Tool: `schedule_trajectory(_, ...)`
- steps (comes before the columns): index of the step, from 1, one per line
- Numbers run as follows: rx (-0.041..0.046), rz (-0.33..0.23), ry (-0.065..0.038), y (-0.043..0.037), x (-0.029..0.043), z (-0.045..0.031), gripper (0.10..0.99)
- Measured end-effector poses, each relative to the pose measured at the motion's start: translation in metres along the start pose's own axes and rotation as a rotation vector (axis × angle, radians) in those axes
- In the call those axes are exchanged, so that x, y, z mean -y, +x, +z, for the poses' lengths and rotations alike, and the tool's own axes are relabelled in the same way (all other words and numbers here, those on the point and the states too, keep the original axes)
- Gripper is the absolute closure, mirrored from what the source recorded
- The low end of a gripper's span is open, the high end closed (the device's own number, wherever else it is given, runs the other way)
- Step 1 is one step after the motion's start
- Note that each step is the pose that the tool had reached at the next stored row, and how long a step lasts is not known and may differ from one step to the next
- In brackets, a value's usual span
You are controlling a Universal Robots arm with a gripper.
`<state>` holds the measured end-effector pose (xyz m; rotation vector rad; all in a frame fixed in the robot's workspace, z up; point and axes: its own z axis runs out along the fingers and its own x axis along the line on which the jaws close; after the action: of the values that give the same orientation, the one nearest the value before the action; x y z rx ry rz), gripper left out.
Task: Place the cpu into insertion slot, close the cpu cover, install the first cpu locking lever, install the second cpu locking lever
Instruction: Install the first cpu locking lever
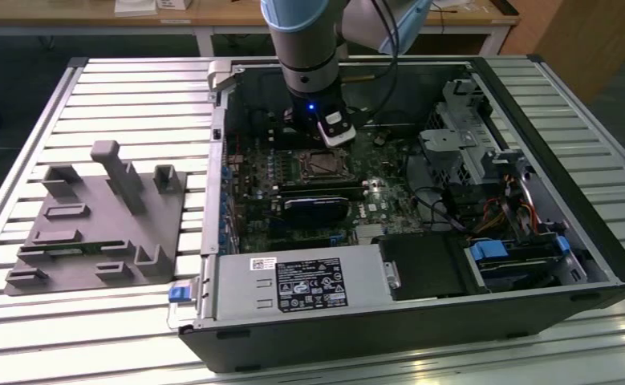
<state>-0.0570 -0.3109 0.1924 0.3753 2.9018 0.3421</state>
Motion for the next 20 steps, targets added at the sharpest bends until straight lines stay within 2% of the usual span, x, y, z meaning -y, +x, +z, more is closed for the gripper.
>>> schedule_trajectory(12, 0.0002, 0.000, 0.000, -0.0003, 0.0028, 0.0014, 0.980)
schedule_trajectory(16, -0.0005, 0.001, -0.003, -0.0003, 0.0034, 0.0021, 0.980)
schedule_trajectory(20, -0.0004, 0.001, -0.004, -0.0007, 0.0028, 0.0002, 0.980)
